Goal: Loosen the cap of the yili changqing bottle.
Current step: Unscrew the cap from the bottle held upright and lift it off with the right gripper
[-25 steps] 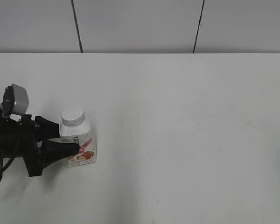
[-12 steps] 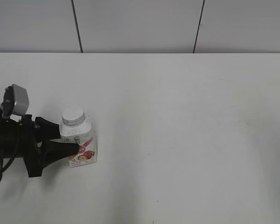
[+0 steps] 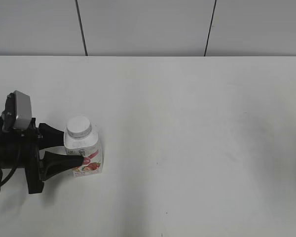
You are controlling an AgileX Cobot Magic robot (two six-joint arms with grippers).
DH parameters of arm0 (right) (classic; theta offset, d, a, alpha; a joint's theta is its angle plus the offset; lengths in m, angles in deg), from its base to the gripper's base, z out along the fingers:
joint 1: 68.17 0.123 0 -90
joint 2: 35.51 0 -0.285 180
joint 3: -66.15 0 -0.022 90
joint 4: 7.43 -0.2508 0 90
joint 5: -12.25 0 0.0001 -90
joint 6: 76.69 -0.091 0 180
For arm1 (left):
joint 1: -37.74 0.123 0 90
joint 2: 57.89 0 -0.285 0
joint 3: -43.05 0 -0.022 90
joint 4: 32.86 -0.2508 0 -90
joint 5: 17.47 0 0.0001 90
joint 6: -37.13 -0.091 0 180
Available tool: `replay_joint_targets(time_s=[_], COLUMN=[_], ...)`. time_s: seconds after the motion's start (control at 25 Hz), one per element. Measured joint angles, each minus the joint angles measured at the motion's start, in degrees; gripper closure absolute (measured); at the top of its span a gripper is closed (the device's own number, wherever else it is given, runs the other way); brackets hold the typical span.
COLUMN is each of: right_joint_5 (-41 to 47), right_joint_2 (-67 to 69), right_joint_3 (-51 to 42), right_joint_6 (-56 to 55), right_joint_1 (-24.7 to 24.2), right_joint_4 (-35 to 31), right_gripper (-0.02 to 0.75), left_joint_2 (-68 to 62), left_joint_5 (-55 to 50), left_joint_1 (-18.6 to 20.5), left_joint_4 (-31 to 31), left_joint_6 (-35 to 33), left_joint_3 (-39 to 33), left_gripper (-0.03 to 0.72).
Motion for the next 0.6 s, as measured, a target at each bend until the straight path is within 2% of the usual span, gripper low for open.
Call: replay_joint_targets(time_s=[0.2, 0.6], right_joint_5=[0.0, 0.4], right_joint_2=[6.2, 18.3], right_joint_3=[4.8, 15.9], right_joint_6=[5.1, 6.8], right_joint_1=[3.7, 19.0], right_joint_4=[-0.6, 3.7], right_gripper=[0.244, 0.244], left_joint_2=[0.0, 0.0], left_joint_5=[0.0, -0.1], left_joint_1=[0.0, -0.1], left_joint_4=[0.0, 0.1], left_joint_6=[-0.4, -0.5], left_joint_3=[0.0, 0.0], left_gripper=[0.293, 0.293])
